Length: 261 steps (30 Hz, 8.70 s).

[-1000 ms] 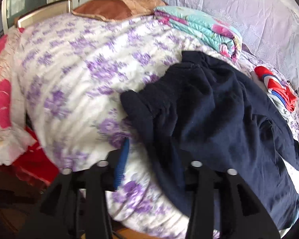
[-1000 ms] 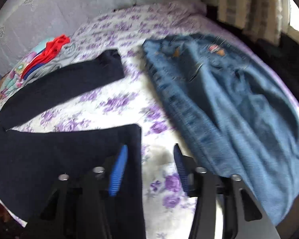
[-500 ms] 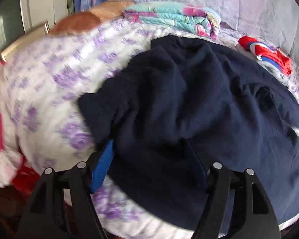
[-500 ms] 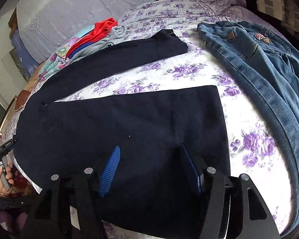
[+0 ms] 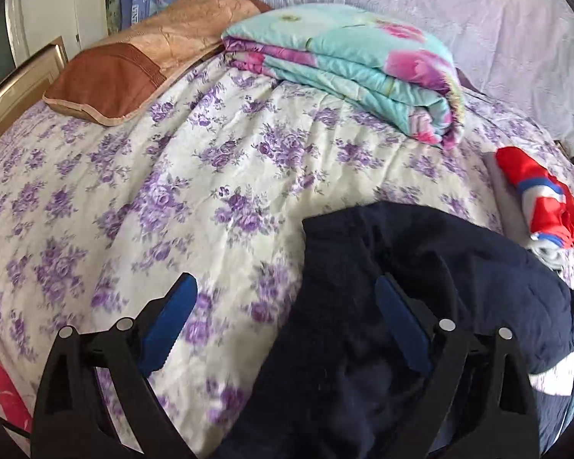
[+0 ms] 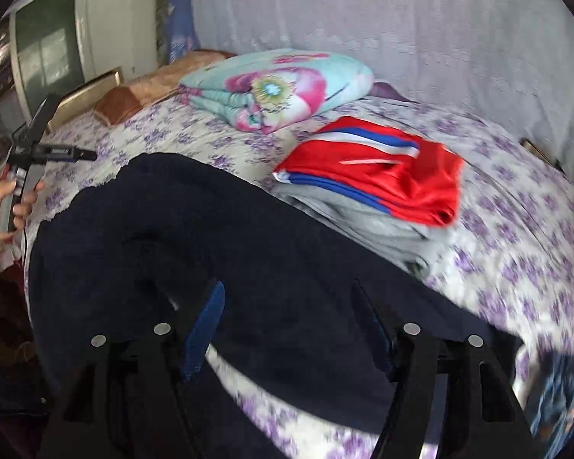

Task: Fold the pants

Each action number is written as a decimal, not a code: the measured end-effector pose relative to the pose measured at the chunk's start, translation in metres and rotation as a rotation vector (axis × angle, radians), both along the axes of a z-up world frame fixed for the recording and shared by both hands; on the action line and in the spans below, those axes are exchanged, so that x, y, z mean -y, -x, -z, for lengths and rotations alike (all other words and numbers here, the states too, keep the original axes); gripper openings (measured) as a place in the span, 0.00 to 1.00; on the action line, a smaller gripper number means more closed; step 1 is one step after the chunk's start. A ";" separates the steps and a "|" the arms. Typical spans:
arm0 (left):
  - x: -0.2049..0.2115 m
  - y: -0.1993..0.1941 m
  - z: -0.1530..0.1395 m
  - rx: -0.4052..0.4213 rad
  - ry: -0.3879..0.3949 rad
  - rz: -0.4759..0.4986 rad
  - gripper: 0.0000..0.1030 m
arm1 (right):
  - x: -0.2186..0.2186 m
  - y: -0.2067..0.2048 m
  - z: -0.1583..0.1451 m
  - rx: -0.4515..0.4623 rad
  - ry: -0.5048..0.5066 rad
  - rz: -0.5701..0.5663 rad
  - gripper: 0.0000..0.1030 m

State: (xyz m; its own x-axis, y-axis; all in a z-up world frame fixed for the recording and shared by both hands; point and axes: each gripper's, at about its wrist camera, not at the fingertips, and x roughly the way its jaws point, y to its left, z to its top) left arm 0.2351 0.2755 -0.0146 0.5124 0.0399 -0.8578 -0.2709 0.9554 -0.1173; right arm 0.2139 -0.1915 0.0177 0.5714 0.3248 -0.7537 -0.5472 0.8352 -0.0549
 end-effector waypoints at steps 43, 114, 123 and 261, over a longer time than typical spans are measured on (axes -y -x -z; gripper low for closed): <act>0.020 0.153 -0.033 0.158 0.075 0.290 0.42 | -0.037 0.188 0.016 -0.095 -0.097 -0.361 0.04; 0.007 0.237 0.036 0.079 0.180 -0.007 0.54 | -0.056 0.260 0.110 -0.235 -0.245 -0.320 0.39; 0.108 0.253 -0.044 0.211 0.098 0.259 0.68 | 0.045 0.205 0.009 0.136 -0.158 0.295 0.93; 0.191 0.219 0.007 0.179 0.006 0.347 0.96 | 0.270 0.371 0.134 0.053 -0.543 0.976 0.61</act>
